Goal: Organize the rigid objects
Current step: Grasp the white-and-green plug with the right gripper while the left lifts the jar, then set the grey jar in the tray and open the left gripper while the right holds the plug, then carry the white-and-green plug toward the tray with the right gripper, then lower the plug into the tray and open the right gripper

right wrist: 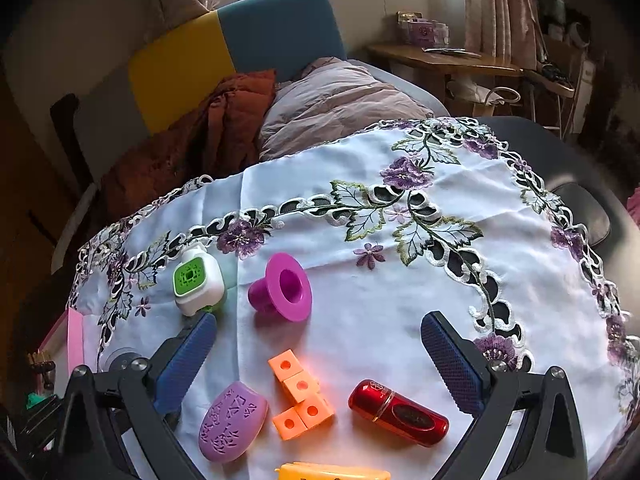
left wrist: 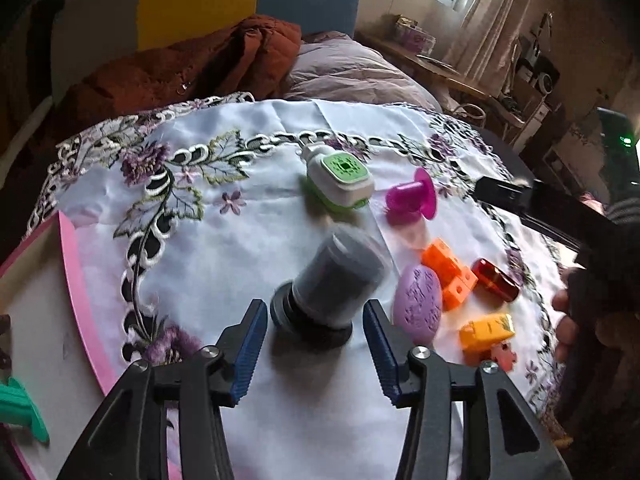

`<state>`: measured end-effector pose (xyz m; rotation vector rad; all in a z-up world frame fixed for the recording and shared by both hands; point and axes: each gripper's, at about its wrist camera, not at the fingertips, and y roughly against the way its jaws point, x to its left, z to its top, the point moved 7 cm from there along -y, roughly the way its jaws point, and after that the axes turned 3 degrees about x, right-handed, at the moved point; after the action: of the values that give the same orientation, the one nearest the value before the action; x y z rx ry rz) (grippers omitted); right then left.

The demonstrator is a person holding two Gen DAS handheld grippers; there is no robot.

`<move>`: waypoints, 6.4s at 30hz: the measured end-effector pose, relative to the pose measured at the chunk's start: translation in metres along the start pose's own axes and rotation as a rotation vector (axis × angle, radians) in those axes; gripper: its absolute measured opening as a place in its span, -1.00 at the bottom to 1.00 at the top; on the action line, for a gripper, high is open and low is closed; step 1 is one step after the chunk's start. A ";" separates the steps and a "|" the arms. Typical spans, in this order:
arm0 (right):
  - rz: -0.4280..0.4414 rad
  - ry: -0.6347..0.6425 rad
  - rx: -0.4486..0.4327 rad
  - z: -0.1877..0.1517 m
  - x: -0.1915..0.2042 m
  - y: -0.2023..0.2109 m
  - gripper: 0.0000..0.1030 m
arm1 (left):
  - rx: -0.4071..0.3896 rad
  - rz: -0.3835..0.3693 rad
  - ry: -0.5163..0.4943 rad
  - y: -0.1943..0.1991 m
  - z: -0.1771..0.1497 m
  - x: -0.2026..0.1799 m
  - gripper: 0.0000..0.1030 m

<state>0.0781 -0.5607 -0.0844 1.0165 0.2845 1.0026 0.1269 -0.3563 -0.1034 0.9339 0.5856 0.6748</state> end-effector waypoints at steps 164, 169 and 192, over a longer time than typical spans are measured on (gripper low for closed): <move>0.051 0.611 0.126 -0.118 0.176 -0.028 0.01 | -0.224 0.292 0.466 0.178 -0.177 0.203 -0.02; 0.127 0.622 0.068 -0.115 0.201 0.002 0.01 | -0.225 0.290 0.492 0.179 -0.182 0.210 -0.02; 0.258 0.843 0.175 -0.190 0.358 -0.015 0.02 | -0.229 0.306 0.542 0.185 -0.196 0.231 -0.02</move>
<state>0.1641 -0.1659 -0.1156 0.7445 0.9624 1.6384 0.0901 -0.0047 -0.0728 0.6250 0.8284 1.2637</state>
